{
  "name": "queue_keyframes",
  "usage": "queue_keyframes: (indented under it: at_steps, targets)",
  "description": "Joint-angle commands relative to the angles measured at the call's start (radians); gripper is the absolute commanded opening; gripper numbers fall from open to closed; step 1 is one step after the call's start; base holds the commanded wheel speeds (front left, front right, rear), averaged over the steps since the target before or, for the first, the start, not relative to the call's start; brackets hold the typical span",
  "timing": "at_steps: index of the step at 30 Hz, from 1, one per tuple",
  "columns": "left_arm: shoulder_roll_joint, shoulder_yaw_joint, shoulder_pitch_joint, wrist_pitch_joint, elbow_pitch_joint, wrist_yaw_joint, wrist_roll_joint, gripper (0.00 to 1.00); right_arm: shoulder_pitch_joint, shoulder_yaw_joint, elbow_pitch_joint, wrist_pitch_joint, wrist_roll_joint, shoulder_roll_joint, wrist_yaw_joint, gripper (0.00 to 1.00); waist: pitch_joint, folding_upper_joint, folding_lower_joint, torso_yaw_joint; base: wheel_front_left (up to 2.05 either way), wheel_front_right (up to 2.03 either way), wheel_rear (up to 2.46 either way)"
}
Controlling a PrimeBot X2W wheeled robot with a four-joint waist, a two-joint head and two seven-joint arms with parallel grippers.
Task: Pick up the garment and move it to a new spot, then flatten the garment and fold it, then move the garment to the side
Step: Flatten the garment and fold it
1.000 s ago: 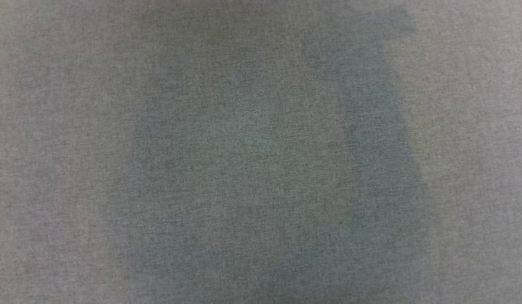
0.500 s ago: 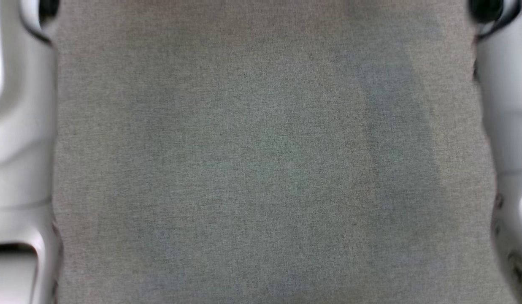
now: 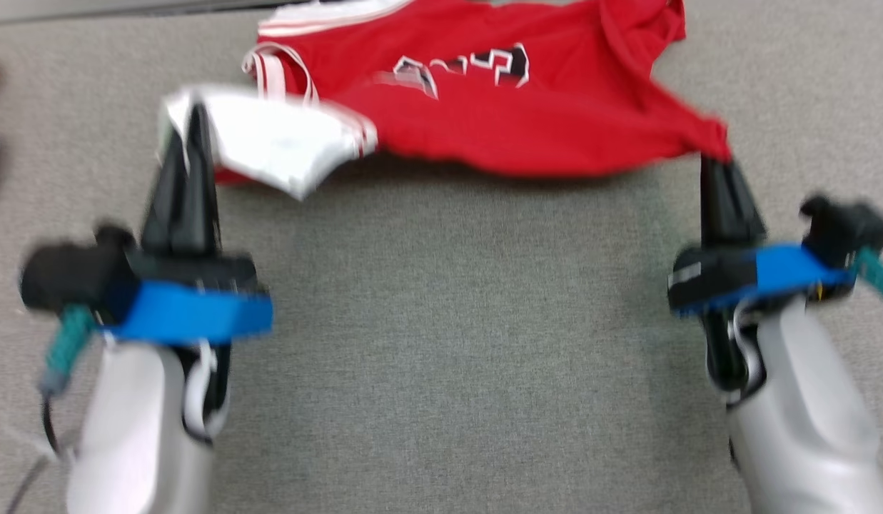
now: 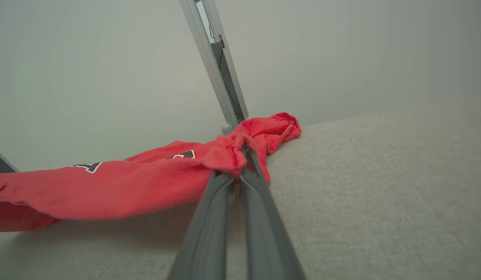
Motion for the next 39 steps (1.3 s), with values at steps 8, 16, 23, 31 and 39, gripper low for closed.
queue_keyframes:
  at_steps: [8, 16, 23, 31, 39]
  targets:
    - [-0.032, 0.024, 0.387, 0.0, -0.052, 0.003, -0.027, 0.0, 0.346, -0.031, -0.063, -0.001, 0.057, 0.027, 0.0, 0.0, -0.166, 0.0, 0.0001, 0.004, 0.0, 0.0, 0.0]
    - [-0.041, 0.001, 0.623, 0.0, -0.058, 0.013, -0.053, 0.0, 0.56, -0.046, -0.088, 0.005, 0.067, 0.011, 0.0, 0.0, -0.26, 0.0, 0.0001, 0.003, 0.0, 0.0, 0.0]
    - [-0.042, -0.007, 0.731, 0.0, -0.062, 0.023, -0.078, 0.0, 0.702, -0.07, -0.158, 0.046, 0.069, 0.019, 0.0, 0.0, -0.296, 0.0, 0.0001, 0.005, 0.0, 0.0, 0.0]
    - [-0.042, -0.038, 0.739, 0.001, -0.054, 0.023, -0.085, 0.0, 0.769, -0.095, -0.221, 0.086, 0.056, 0.043, -0.001, 0.0, -0.311, 0.0, 0.0001, 0.007, 0.0, 0.0, 0.0]
    - [-0.042, -0.041, 0.679, 0.001, -0.043, -0.01, -0.049, 0.0, 0.749, -0.105, -0.243, 0.107, 0.05, 0.053, 0.0, 0.0, -0.314, 0.0, 0.0001, 0.005, 0.0, 0.0, 0.0]
